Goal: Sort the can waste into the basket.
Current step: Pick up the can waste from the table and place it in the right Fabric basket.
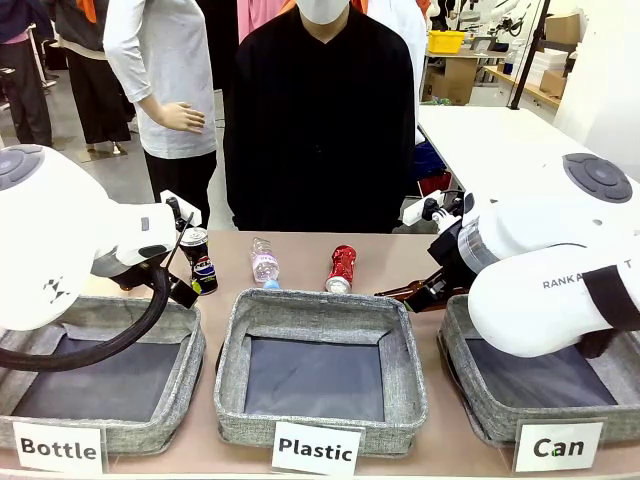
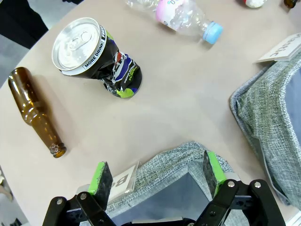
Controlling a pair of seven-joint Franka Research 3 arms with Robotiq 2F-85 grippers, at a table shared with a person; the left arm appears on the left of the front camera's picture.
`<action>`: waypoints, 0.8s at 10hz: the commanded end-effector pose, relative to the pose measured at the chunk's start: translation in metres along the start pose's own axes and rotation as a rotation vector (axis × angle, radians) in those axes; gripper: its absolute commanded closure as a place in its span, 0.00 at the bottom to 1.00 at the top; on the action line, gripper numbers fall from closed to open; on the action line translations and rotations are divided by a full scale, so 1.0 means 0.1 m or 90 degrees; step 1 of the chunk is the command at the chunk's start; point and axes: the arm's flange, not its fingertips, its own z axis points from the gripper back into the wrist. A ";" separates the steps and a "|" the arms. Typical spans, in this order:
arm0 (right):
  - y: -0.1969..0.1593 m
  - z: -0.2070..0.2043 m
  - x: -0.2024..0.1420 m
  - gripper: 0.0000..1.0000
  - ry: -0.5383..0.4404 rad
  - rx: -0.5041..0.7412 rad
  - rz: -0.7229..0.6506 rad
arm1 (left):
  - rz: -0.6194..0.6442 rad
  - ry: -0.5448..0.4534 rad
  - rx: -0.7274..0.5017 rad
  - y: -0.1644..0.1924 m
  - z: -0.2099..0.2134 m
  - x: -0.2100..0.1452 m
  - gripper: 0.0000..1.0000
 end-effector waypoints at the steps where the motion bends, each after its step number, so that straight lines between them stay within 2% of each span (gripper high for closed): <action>1: 0.00 0.00 0.00 0.00 0.000 0.000 0.000 | 0.000 0.000 0.000 0.00 0.00 0.00 0.00; 4: 0.00 0.00 0.00 0.00 0.000 0.000 0.000 | 0.000 0.000 0.000 0.00 0.00 0.00 0.00; 5: -0.03 0.12 0.01 0.00 0.000 0.017 -0.002 | -0.069 -0.026 -0.052 0.02 0.19 -0.04 0.00; 6: -0.11 0.42 0.05 0.00 -0.015 0.068 -0.046 | -0.085 -0.062 -0.119 0.02 0.54 -0.02 0.00; 8: -0.30 1.00 0.08 0.00 -0.015 0.170 -0.186 | 0.001 -0.036 -0.228 0.00 1.16 0.03 0.00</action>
